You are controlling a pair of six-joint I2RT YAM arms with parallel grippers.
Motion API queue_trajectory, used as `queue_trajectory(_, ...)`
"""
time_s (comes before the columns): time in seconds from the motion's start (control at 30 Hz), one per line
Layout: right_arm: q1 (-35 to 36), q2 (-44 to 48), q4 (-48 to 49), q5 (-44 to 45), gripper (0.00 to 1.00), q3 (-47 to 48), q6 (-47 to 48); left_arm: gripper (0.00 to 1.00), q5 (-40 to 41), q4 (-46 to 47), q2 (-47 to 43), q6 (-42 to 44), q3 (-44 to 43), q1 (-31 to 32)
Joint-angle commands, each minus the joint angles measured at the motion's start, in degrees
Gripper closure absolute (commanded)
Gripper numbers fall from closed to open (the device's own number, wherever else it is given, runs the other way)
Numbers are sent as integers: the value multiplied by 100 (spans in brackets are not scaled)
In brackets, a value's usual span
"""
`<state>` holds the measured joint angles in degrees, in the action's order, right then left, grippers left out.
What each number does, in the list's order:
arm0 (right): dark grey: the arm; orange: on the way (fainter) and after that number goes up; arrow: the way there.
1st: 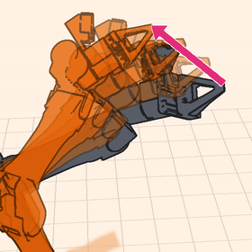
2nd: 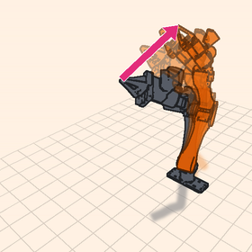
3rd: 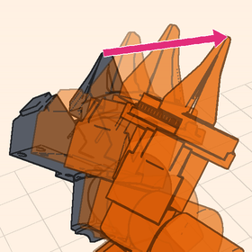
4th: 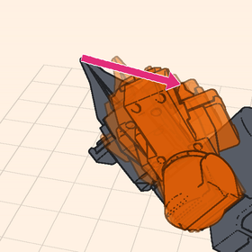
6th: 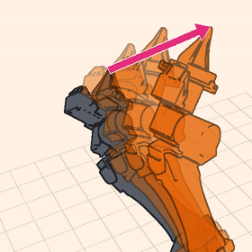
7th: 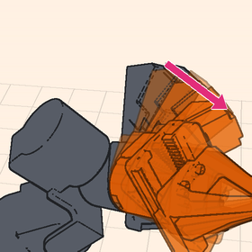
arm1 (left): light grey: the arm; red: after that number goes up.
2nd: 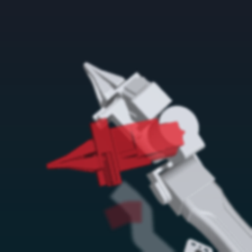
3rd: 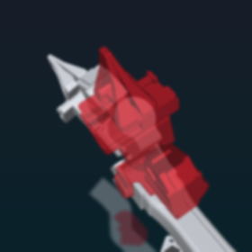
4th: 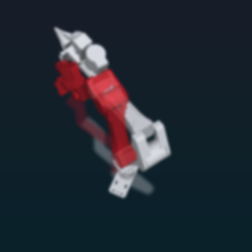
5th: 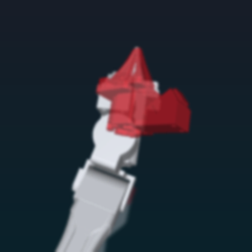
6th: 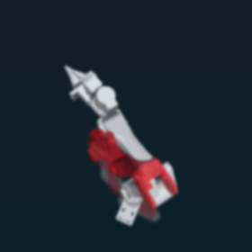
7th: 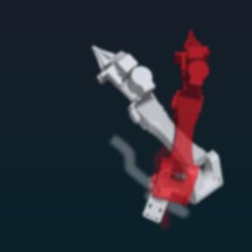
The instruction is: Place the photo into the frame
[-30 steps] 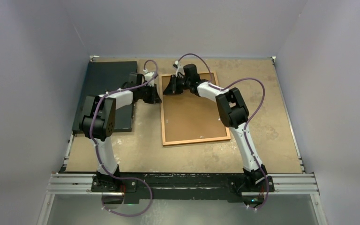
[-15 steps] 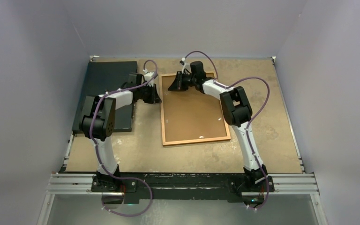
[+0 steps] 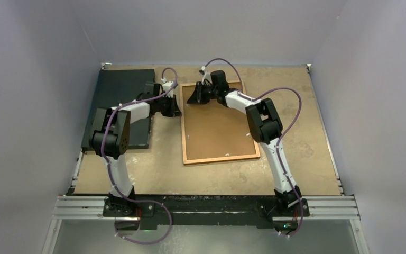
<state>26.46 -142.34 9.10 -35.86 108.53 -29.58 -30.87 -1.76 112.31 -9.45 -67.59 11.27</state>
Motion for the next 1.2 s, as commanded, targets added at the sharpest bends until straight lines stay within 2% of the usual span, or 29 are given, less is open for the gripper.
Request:
queue_trajectory(0.0,119,-97,-84,118,82,221,164,98,125,27,198,110,163,-28)
queue_trajectory(0.47,238,-141,-215,-84,85,222,171,100,54,89,195,114,226,-32)
queue_trajectory(0.67,198,107,139,-604,84,129,-66,100,38,89,187,110,237,-36)
queue_trajectory(0.83,30,338,200,-347,81,97,-45,100,37,92,151,115,253,-37)
queue_trajectory(0.97,-18,192,-25,-158,78,148,121,100,46,89,173,124,252,-37)
queue_trajectory(1.17,-13,131,49,201,63,-41,294,100,37,88,202,119,247,-36)
